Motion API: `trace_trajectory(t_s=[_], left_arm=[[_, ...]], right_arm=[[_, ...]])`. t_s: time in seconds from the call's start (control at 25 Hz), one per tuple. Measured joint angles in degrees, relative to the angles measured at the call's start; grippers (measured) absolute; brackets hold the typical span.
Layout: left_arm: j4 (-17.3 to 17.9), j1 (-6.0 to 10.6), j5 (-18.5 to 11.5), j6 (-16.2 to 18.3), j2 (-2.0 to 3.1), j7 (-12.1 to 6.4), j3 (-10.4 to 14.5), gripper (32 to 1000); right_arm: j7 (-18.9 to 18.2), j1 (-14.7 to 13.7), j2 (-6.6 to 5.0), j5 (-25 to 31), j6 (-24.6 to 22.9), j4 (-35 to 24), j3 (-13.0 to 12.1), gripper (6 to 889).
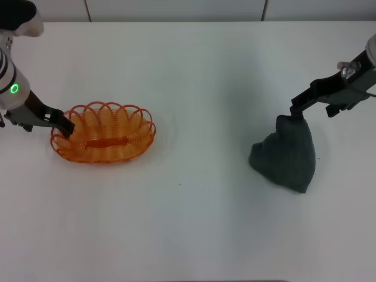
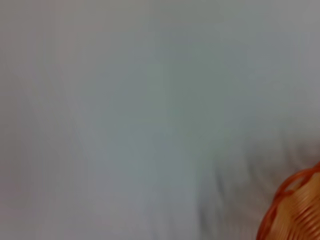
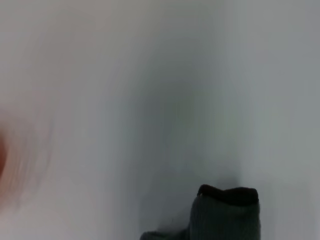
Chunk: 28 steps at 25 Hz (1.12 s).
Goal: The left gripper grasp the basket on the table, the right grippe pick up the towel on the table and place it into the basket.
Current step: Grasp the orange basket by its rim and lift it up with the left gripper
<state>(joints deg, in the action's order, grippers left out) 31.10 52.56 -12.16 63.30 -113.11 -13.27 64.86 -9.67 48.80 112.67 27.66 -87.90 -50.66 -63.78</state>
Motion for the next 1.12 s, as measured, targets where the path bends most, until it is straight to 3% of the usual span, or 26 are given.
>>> trace_trajectory(t_s=[0.16,0.48,0.68,1.12], left_arm=[[-1.43,0.07,-0.46,-1.26,-0.29,-0.43,0.00,902],[-4.27,0.76,-3.14,-2.48,-0.38,-1.76,0.00,895],[-4.42,0.81,-3.20,-2.93,-1.01,-2.23,0.00,890],[-4.51,1.17,-3.22,-3.77,-1.65,-2.37,0.00,881]], right_arm=[[-0.42,0.13,0.00,0.07,0.09,0.06,0.09,853],[-0.44,0.31,0.00,0.24,0.56,0.68,0.07,854],[-0.44,0.33,0.00,0.29,0.80,0.75,0.06,854],[-0.46,0.25,0.00,0.38,0.90,0.74,0.14,854]])
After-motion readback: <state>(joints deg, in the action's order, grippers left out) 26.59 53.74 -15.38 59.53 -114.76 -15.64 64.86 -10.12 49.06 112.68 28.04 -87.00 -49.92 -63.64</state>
